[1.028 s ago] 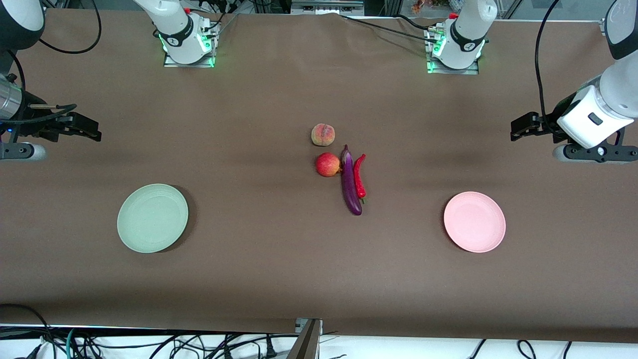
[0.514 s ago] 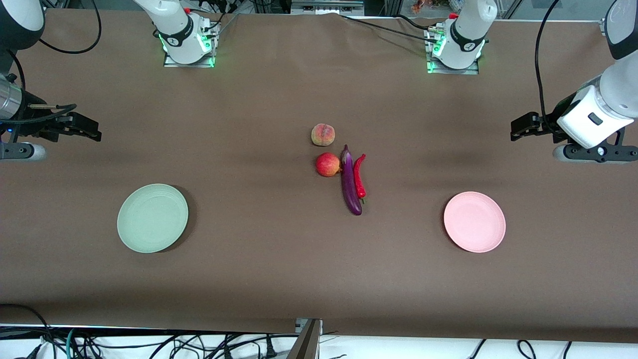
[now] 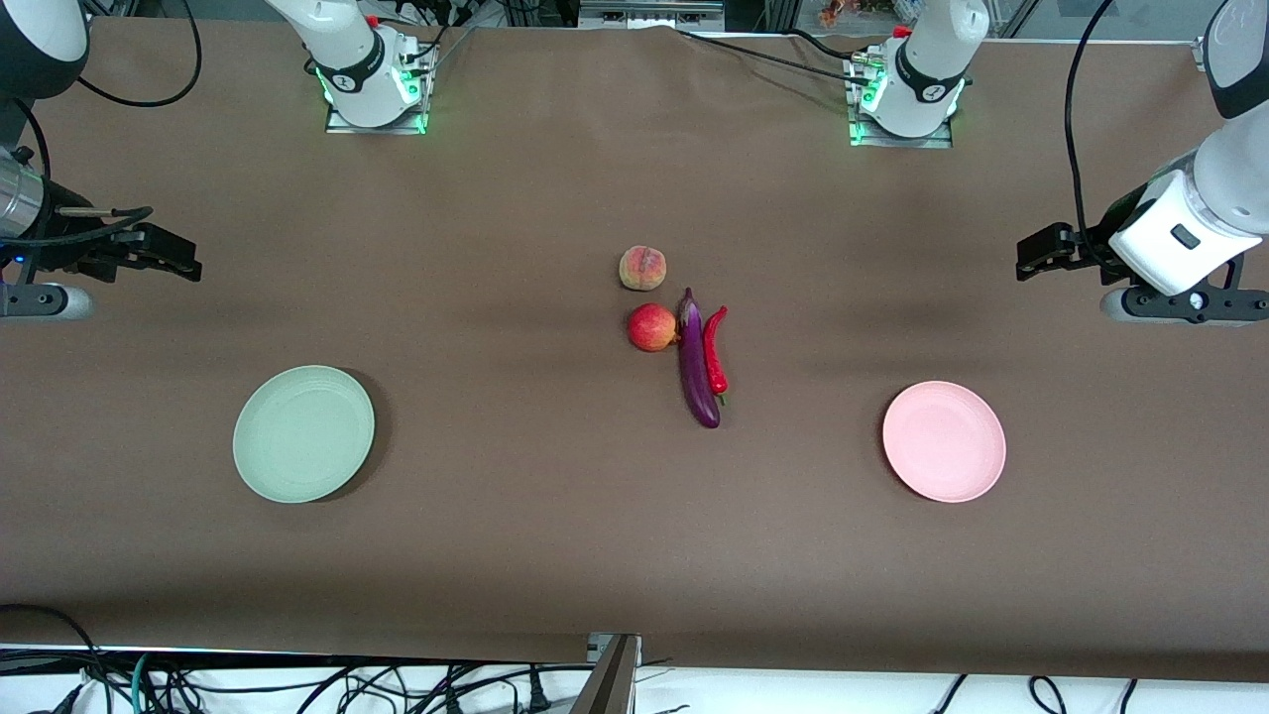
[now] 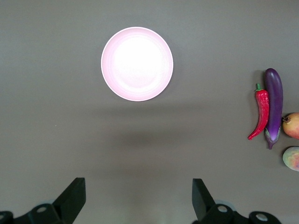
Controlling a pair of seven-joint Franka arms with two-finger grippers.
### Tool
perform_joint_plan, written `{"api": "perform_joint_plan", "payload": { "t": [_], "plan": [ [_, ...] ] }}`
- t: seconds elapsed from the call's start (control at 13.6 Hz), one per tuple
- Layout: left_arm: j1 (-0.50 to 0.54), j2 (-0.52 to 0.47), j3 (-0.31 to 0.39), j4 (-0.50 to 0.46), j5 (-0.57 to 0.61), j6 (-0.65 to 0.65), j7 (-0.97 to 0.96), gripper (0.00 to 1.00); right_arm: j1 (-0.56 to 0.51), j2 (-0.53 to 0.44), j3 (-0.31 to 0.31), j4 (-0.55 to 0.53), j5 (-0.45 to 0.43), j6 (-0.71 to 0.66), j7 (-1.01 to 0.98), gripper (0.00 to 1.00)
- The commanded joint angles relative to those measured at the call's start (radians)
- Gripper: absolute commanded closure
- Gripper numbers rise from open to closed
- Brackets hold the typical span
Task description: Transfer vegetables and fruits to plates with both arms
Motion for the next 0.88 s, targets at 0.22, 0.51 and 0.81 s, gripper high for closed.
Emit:
{"api": "perform_joint_plan", "payload": {
  "t": [0.22,0.51,0.81],
  "plan": [
    [-0.002,0.008,0.001,0.014,-0.002,-0.006,0.003,0.00,-0.005,0.011,0.001,0.022,-0.005,-0.004,-0.010,0.00],
    [-0.003,0.008,-0.001,0.016,0.000,-0.006,0.008,0.00,-0.005,0.014,0.001,0.022,-0.005,-0.004,-0.010,0.00],
    [-0.015,0.035,-0.002,0.011,0.009,-0.009,0.002,0.00,-0.007,0.016,0.001,0.022,-0.005,-0.004,-0.010,0.00]
  ]
}}
